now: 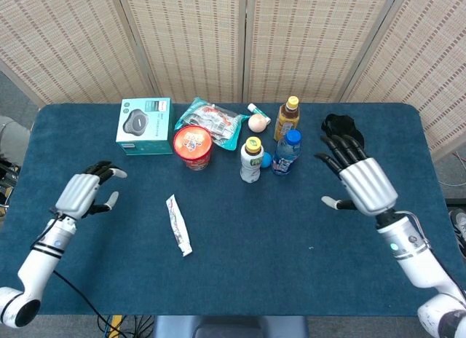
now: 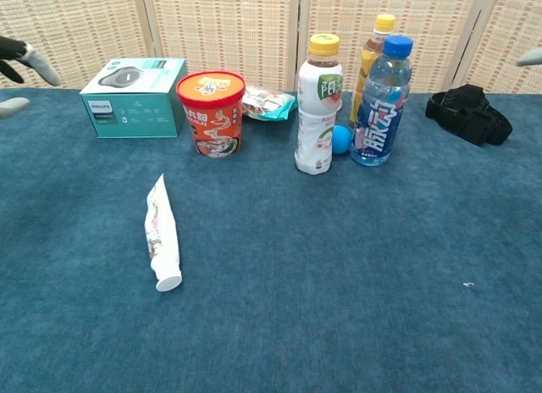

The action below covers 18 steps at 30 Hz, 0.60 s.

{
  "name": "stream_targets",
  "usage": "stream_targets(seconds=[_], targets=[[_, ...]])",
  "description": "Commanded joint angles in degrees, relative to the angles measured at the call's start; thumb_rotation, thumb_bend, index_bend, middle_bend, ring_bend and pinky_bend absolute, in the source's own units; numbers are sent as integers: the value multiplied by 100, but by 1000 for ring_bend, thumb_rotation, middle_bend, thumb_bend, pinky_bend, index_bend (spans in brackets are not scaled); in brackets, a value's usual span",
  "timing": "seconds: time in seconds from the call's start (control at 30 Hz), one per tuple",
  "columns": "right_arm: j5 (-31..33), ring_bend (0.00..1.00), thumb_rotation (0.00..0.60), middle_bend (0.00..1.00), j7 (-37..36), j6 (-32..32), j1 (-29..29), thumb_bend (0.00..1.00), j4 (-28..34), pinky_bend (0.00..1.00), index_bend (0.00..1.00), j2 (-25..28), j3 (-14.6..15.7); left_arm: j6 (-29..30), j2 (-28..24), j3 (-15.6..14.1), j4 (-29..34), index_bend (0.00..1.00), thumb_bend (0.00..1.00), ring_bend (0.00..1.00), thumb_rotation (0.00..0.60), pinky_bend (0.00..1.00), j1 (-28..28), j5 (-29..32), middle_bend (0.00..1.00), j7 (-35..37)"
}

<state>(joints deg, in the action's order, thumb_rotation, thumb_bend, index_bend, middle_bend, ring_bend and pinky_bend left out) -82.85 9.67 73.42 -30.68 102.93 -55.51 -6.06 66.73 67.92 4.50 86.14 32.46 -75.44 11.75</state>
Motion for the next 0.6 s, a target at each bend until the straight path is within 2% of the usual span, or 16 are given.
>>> stream_targets(seconds=[0.03, 0.23, 0.4, 0.6], targets=[[62, 0, 551, 66, 49, 468, 503, 104, -24, 107, 197, 173, 175, 321, -104, -36, 90, 296, 417, 123, 600, 169, -351, 229, 248, -324], [375, 0, 597, 67, 100, 950, 1180, 112, -275, 107, 167, 117, 344, 764, -92, -117, 76, 303, 417, 129, 600, 169, -804, 297, 249, -700], [547, 0, 600, 67, 68, 1310, 1643, 112, -572, 107, 159, -143, 403, 1087, -5, -238, 47, 306, 417, 134, 600, 169, -1106, 124, 252, -996], [724, 0, 600, 70, -28, 1351, 2024, 113, -859, 107, 159, -437, 516, 1407, 178, -253, 64, 310, 416, 136, 600, 168, -1366, -8, 253, -1283]])
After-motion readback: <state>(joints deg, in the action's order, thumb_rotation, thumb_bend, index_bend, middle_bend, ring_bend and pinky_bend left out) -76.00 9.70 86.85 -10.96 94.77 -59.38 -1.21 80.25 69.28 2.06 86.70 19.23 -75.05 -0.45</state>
